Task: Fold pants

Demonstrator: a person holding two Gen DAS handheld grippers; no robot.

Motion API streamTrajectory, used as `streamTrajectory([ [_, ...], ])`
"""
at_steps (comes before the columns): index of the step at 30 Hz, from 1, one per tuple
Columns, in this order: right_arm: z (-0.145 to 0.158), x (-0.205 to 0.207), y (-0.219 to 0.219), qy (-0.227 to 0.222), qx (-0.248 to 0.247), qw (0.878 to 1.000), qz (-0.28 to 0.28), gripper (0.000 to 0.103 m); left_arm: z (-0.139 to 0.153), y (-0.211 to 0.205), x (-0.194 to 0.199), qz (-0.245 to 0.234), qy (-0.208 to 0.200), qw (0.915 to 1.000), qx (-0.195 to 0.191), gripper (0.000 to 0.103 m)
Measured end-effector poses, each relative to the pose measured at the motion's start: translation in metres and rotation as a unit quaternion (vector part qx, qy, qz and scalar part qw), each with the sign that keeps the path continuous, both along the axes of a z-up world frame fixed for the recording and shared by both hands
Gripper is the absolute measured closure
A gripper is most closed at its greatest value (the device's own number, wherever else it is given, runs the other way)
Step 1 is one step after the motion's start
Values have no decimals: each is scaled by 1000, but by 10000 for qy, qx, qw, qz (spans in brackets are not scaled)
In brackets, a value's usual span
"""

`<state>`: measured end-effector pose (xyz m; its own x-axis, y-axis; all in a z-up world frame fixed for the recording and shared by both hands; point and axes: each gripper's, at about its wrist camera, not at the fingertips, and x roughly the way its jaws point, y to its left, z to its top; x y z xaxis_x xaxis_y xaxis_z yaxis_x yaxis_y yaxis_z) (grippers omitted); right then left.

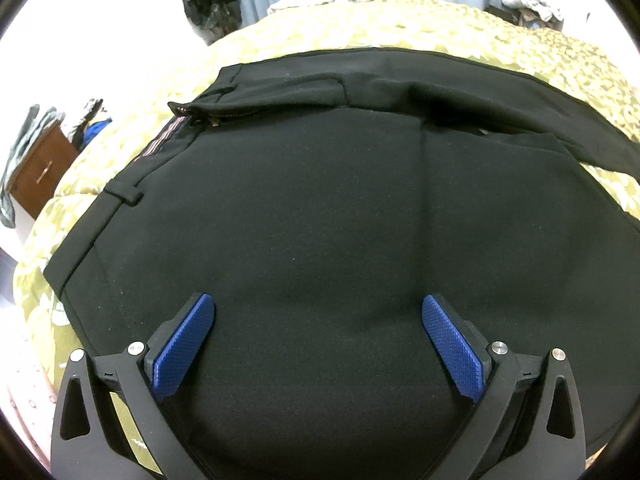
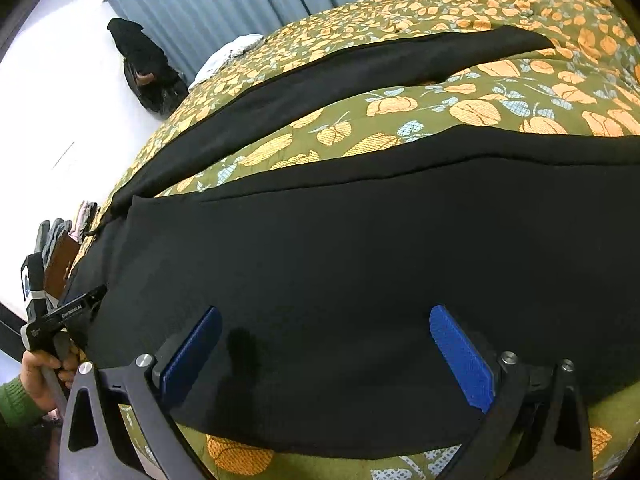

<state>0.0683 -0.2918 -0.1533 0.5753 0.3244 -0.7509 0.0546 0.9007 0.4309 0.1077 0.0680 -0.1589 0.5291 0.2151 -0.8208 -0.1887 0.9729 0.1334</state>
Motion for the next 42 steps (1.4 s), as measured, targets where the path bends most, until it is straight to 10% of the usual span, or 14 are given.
streamTrajectory([
  [4, 9, -12, -39, -85, 266, 9965, -787, 0, 0, 0, 0, -17, -15, 10000, 7, 0],
  [11, 8, -55, -127, -74, 17, 9512, -3086, 0, 0, -2, -2, -22, -110, 9999, 53, 0],
  [37, 49, -51, -89, -790, -883, 9512, -2850, 0, 38, 2, 10, 225, -52, 9995, -225, 0],
  [42, 79, -7, -25, -1373, -1236, 9726, -1409, 0, 78, 9, 69, 220, -526, 9980, -256, 0],
])
